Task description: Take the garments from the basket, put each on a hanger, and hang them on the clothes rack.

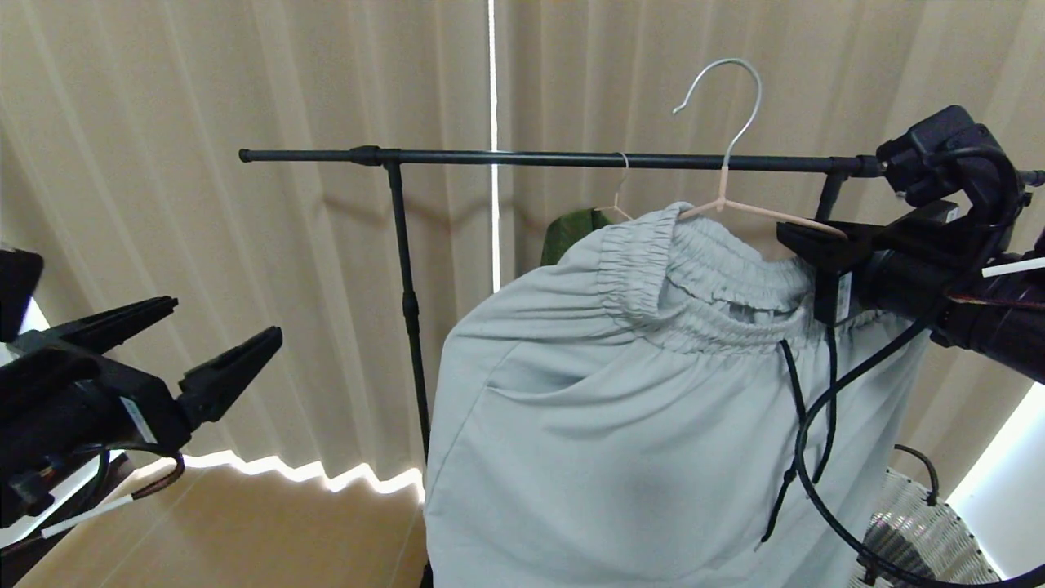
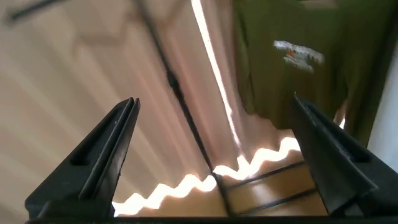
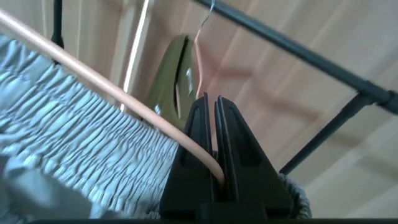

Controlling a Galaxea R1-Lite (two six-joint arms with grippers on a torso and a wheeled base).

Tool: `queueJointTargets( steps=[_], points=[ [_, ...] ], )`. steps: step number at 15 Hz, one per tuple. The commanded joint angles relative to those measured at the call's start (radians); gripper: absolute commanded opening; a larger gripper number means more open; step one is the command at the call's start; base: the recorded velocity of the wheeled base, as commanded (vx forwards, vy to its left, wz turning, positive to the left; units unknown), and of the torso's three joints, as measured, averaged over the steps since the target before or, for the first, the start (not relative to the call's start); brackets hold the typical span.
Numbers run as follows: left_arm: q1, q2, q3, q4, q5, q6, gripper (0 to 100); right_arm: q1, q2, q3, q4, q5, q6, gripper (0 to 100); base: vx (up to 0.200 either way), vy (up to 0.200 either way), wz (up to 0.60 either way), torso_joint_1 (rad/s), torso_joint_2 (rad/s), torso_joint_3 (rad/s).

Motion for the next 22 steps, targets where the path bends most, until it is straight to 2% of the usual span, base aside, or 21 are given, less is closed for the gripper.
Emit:
queueJointTargets(
  steps=[1, 4, 6, 9, 10, 11, 13, 17, 19, 22],
  points=[
    [0.011, -0.065, 0.009, 0.004, -0.002, -0.051, 100, 0.0, -0.001, -0.002, -0.001, -0.006, 0.0, 0, 0.0, 0.0, 0.0, 0.0, 0.0, 0.0],
    [0.008, -0.128, 0.108, 0.003, -0.004, -0.063, 100, -0.03, -0.026, 0.027, 0.007, -0.027, -0.002, 0, 0.0, 0.0, 0.0, 0.0, 0.0, 0.0],
    [0.005, -0.126, 0.112, 0.001, -0.004, -0.053, 100, -0.081, -0.053, 0.058, 0.03, -0.038, -0.008, 0, 0.0, 0.0, 0.0, 0.0, 0.0, 0.0],
    [0.013, -0.093, 0.112, 0.001, -0.005, -0.056, 100, -0.253, -0.142, 0.124, 0.114, -0.069, -0.071, 0, 0.0, 0.0, 0.0, 0.0, 0.0, 0.0],
    [0.011, -0.091, 0.114, 0.001, -0.005, -0.054, 100, -0.296, -0.169, 0.153, 0.116, -0.07, -0.074, 0, 0.0, 0.0, 0.0, 0.0, 0.0, 0.0],
    [0.011, -0.091, 0.114, 0.001, -0.005, -0.054, 100, -0.296, -0.169, 0.153, 0.116, -0.07, -0.074, 0, 0.0, 0.0, 0.0, 0.0, 0.0, 0.0],
    [0.008, -0.091, 0.118, 0.001, -0.005, -0.053, 100, -0.425, -0.228, 0.213, 0.126, -0.087, -0.088, 0, 0.0, 0.0, 0.0, 0.0, 0.0, 0.0],
    [0.01, -0.091, 0.121, 0.003, -0.004, -0.051, 100, -0.564, -0.297, 0.248, 0.191, -0.125, -0.12, 0, 0.0, 0.0, 0.0, 0.0, 0.0, 0.0],
    [0.01, -0.091, 0.126, 0.003, -0.005, -0.051, 100, -0.615, -0.322, 0.247, 0.24, -0.164, -0.12, 0, 0.0, 0.0, 0.0, 0.0, 0.0, 0.0],
    [0.011, -0.088, 0.126, 0.003, -0.004, -0.043, 100, -0.644, -0.325, 0.25, 0.246, -0.21, -0.118, 0, 0.0, 0.0, 0.0, 0.0, 0.0, 0.0]
  ],
)
